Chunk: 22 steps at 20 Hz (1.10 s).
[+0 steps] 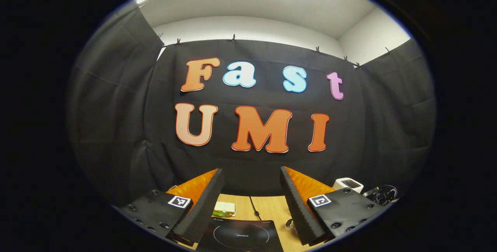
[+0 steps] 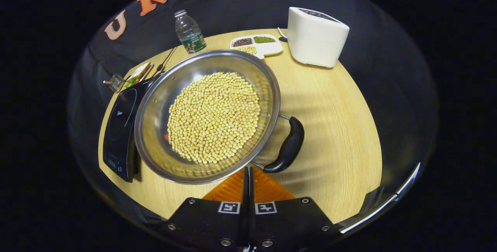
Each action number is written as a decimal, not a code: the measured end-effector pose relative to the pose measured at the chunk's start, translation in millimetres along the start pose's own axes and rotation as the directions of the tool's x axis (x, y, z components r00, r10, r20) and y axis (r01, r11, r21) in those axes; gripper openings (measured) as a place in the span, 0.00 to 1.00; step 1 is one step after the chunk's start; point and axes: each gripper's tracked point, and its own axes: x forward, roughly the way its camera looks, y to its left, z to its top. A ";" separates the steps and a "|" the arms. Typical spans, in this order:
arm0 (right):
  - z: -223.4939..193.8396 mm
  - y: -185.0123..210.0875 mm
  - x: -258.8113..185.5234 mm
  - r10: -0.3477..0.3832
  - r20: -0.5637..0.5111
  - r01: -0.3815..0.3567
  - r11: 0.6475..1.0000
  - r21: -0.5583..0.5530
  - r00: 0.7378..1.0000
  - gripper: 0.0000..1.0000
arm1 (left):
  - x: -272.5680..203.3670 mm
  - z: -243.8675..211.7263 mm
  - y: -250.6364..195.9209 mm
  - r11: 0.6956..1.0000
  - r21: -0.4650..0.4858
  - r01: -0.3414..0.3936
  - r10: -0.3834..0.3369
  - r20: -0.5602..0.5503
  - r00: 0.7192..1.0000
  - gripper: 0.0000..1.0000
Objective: First push the handle of the pot to place it horizontally, then grasp the pot with both hands and set it on the induction cooktop.
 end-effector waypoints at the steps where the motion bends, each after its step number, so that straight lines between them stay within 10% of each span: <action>1: 2.5 -7.1 2.7 -0.022 0.002 0.022 1.000 0.005 1.000 0.00 | 0.2 -0.5 1.1 1.000 -0.002 -0.001 0.001 -0.002 1.000 0.96; 22: 66.5 -48.5 34.9 -0.155 0.118 0.138 0.980 0.140 0.981 0.00 | 36.7 -145.9 -64.4 0.993 -0.012 0.115 -0.114 -0.271 0.956 0.95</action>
